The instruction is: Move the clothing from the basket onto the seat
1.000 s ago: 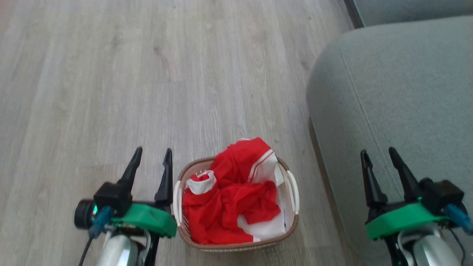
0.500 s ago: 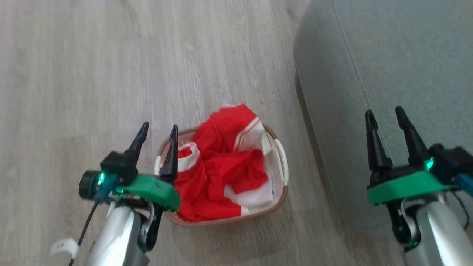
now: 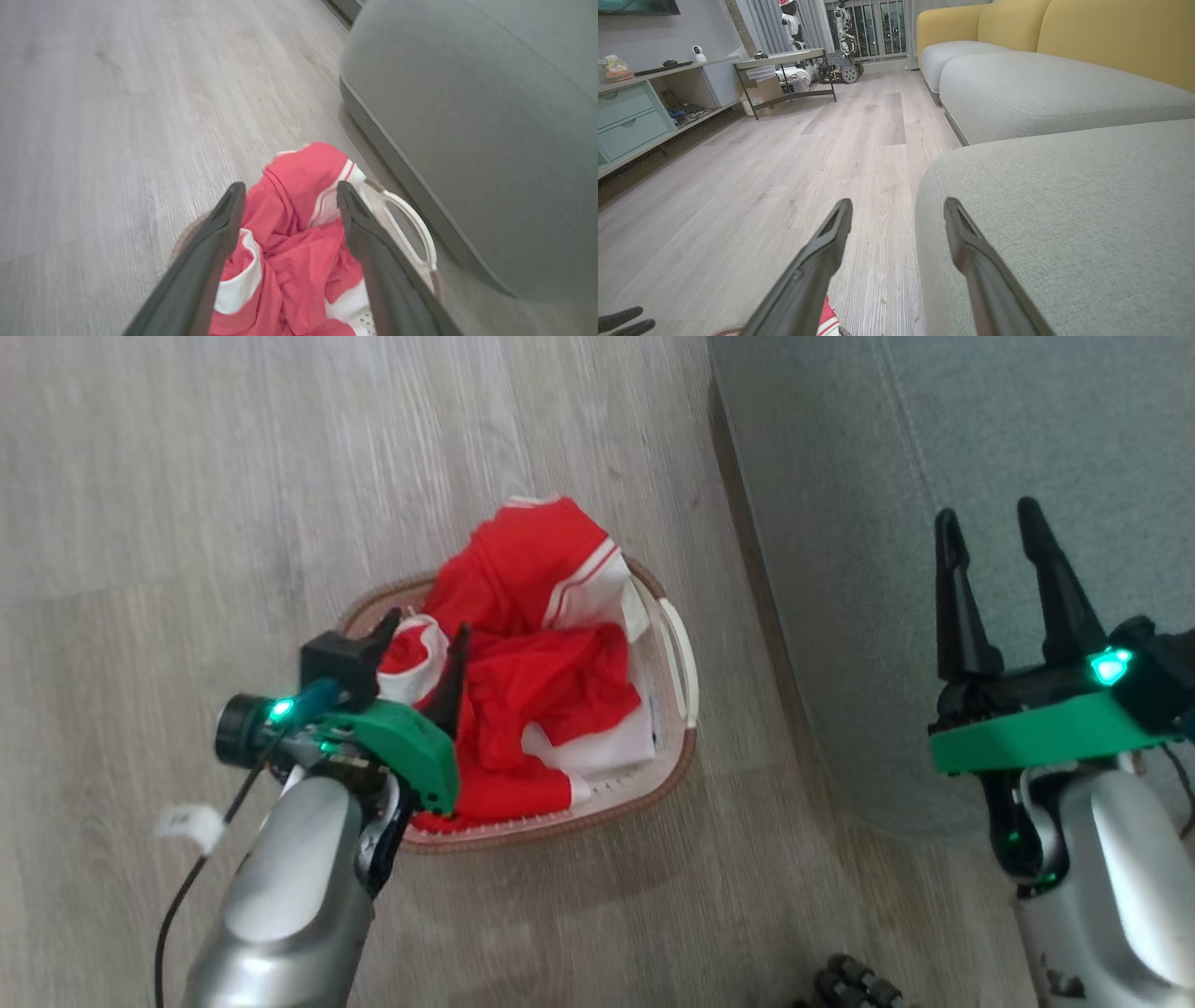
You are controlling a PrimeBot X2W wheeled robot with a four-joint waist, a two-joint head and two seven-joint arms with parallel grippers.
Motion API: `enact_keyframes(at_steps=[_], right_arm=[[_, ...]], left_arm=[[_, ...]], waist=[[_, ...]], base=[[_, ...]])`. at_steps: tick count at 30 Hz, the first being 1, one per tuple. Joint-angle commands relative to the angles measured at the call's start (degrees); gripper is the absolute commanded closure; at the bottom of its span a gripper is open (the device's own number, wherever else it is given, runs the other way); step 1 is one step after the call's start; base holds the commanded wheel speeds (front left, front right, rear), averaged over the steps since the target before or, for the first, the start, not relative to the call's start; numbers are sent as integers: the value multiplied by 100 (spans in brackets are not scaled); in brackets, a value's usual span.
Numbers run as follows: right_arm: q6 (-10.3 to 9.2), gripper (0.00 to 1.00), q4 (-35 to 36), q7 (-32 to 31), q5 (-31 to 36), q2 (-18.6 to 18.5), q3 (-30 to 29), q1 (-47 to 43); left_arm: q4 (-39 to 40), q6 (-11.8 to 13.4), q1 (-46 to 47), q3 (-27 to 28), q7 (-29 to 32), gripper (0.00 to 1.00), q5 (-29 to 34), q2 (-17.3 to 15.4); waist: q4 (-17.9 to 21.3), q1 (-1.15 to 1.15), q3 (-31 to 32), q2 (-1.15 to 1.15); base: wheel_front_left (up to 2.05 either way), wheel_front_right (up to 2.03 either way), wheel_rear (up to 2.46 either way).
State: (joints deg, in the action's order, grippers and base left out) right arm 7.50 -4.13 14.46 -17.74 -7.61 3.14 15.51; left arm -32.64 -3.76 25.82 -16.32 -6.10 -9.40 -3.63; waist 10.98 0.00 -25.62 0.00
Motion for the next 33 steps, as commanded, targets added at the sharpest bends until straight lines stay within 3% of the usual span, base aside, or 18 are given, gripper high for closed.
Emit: enact_keyframes(at_steps=[1,13,22,33], right_arm=[[-1,0,210,53,-54,-19,96,144],[-1,0,295,53,-89,85,195,522],[-1,0,329,53,-150,239,237,759],[-1,0,358,53,-204,357,286,979]], left_arm=[[18,-54,214,56,3,0,100,-135],[-1695,-248,1332,-601,280,0,629,-491],[-2770,-43,2041,-1143,584,0,1238,-680],[-3552,-147,2509,-1754,1011,0,1684,-687]], waist=[[74,0,-170,0],[261,0,-855,0],[455,0,-1343,0],[609,0,-1845,0]], base=[[0,0,0],[0,0,0],[0,0,0],[0,0,0]])
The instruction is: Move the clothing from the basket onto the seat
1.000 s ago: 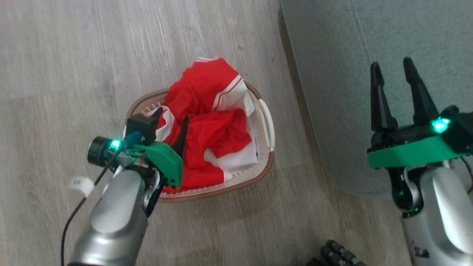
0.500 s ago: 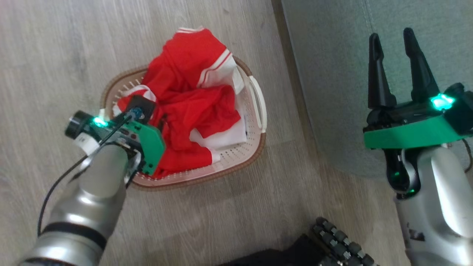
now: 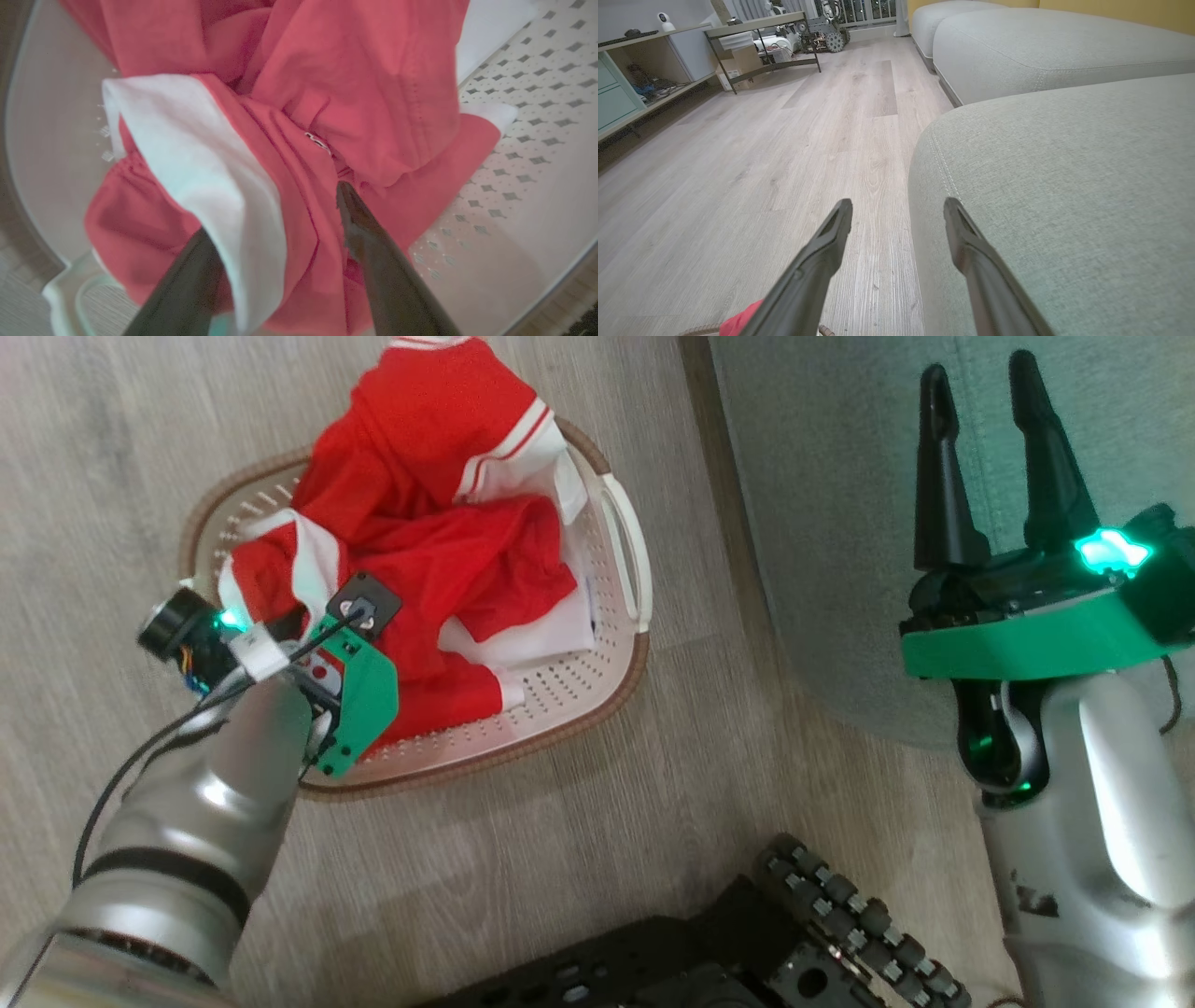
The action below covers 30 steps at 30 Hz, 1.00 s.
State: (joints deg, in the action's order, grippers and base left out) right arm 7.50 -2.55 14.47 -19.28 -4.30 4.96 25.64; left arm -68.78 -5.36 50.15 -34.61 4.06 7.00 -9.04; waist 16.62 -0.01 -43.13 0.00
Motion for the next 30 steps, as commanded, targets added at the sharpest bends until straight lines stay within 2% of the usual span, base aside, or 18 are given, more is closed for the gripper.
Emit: enact_keyframes(at_steps=[1,8,9,10,12,13,14,30], right_arm=[[-1,0,203,52,-58,34,108,-8],[-1,0,194,52,-77,77,169,89],[-1,0,193,52,-78,81,166,90],[-1,0,182,52,-79,88,162,94],[-1,0,164,52,-70,94,162,97],[-1,0,154,52,-64,97,168,98],[-1,0,142,52,-60,100,181,102],[-1,0,16,52,-24,119,194,48]], left_arm=[[15,15,127,23,30,0,85,-152],[-257,-56,296,-331,302,0,305,-185],[-277,-62,304,-344,309,13,298,-188],[-310,-69,310,-355,309,60,268,-191],[-337,-72,305,-356,299,84,230,-192],[-348,-72,299,-357,282,89,212,-192],[-357,-73,290,-357,256,100,192,-189],[-448,-152,77,-612,-251,100,17,12]], waist=[[58,1,-143,0],[150,1,-317,0],[157,1,-320,0],[167,1,-315,0],[176,1,-298,0],[179,1,-286,0],[181,1,-274,0],[73,1,295,0]], base=[[0,0,0],[0,0,0],[0,0,0],[0,0,0],[0,0,0],[0,0,0],[0,0,0],[0,0,0]])
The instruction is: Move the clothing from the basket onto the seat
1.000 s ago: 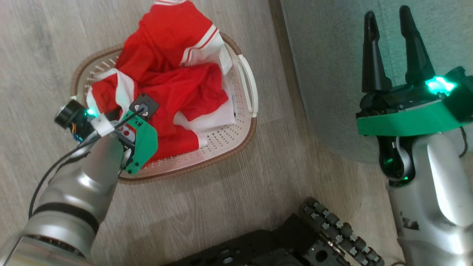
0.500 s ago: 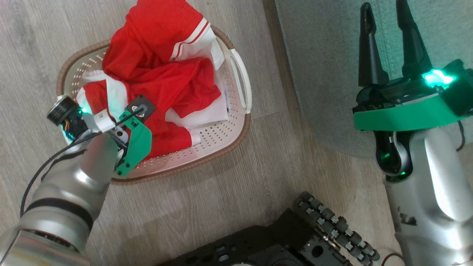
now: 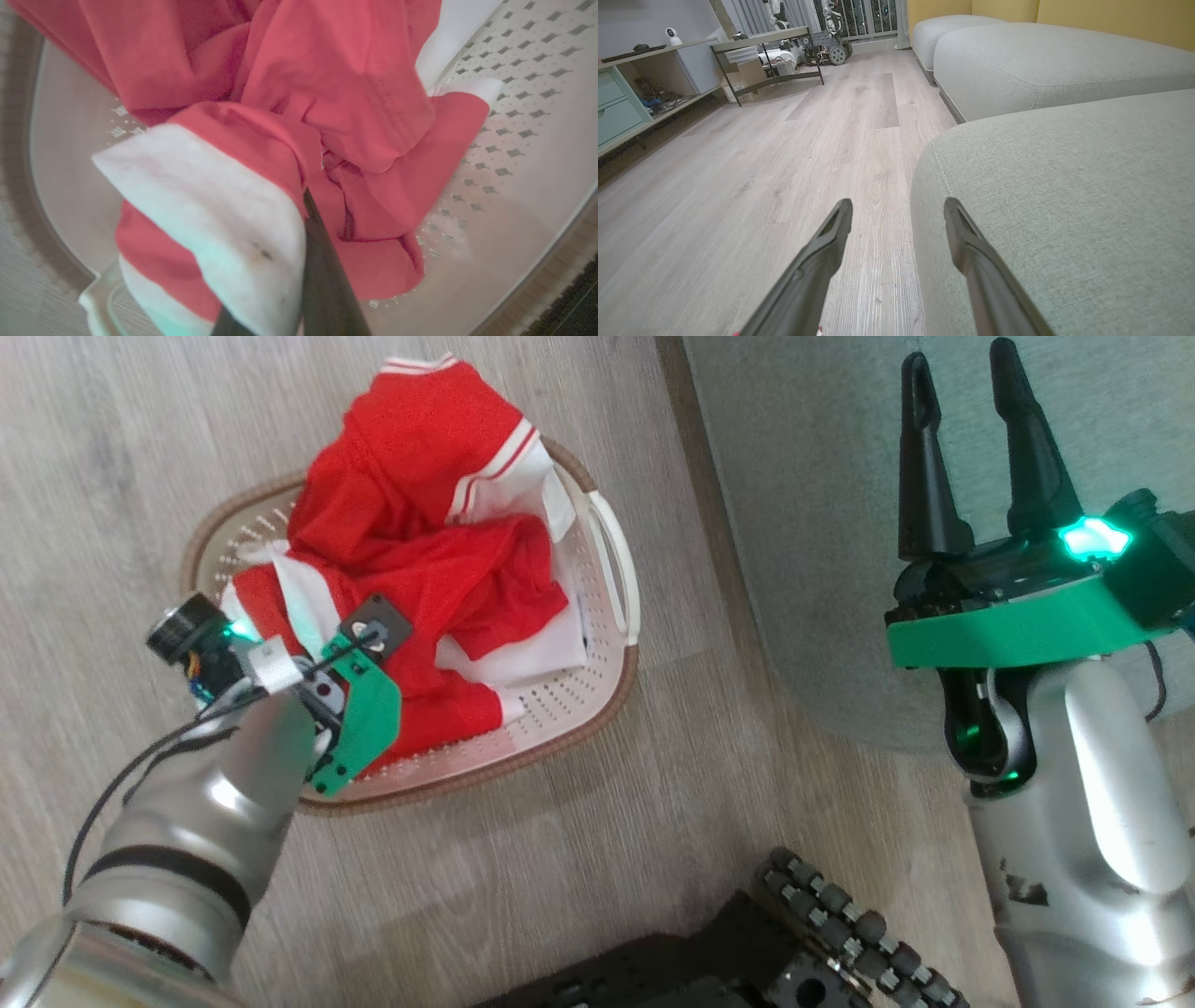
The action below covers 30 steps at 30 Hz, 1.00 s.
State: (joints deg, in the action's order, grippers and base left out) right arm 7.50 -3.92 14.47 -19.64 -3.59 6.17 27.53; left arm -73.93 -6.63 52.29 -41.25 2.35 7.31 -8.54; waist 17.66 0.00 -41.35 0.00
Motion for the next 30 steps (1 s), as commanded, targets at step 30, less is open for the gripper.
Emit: enact_keyframes(at_steps=[30], right_arm=[[-1,0,-114,52,115,-384,-103,-1371]], left_arm=[[875,-13,-1322,627,-1634,100,-1551,559]], waist=[[-879,0,2871,0]], base=[[0,0,0]])
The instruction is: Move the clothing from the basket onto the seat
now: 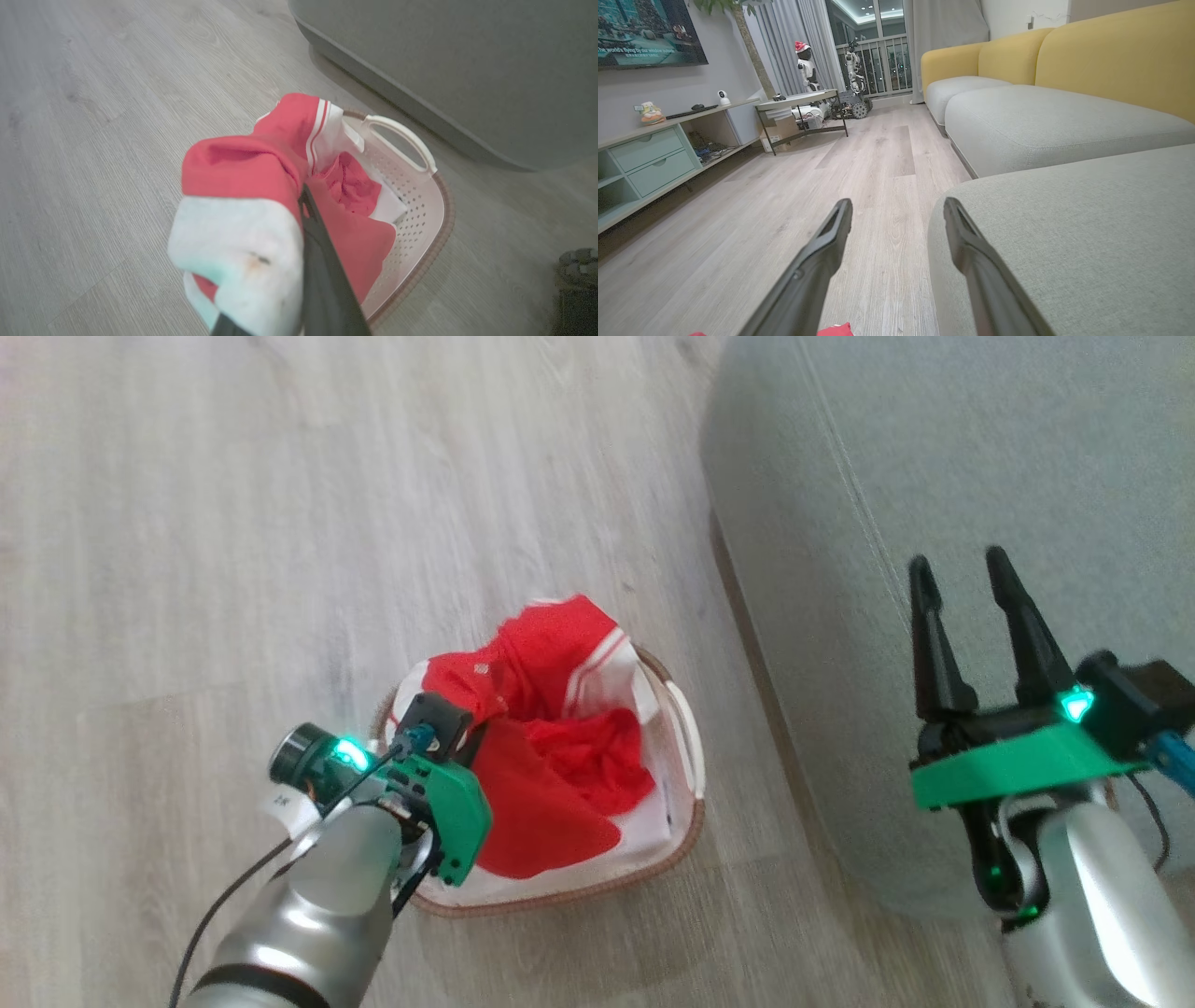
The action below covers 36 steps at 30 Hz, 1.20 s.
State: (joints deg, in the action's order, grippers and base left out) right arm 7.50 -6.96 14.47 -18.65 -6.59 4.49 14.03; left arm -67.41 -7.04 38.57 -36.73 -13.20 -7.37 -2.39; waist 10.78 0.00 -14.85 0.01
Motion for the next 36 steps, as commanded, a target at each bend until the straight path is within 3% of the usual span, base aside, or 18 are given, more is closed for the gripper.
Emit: enact_keyframes(at_steps=[1,12,26,36], right_arm=[[-1,0,215,52,9,-87,42,-69],[-1,0,329,52,-37,-121,9,-571],[-1,0,601,28,-275,-254,151,-942],[-1,0,889,-81,-372,-369,461,-1009]], left_arm=[[336,25,13,195,-95,100,-150,-55],[2161,136,-411,340,-20,100,-860,-50],[4981,428,-630,416,1132,100,-1183,-241],[5894,449,-218,458,1694,100,-1202,-409]], waist=[[-234,0,279,-1],[-569,0,835,-1],[-770,0,1287,-1],[-764,0,1341,-1]], base=[[0,0,0],[0,0,0],[0,0,0],[0,0,0]])
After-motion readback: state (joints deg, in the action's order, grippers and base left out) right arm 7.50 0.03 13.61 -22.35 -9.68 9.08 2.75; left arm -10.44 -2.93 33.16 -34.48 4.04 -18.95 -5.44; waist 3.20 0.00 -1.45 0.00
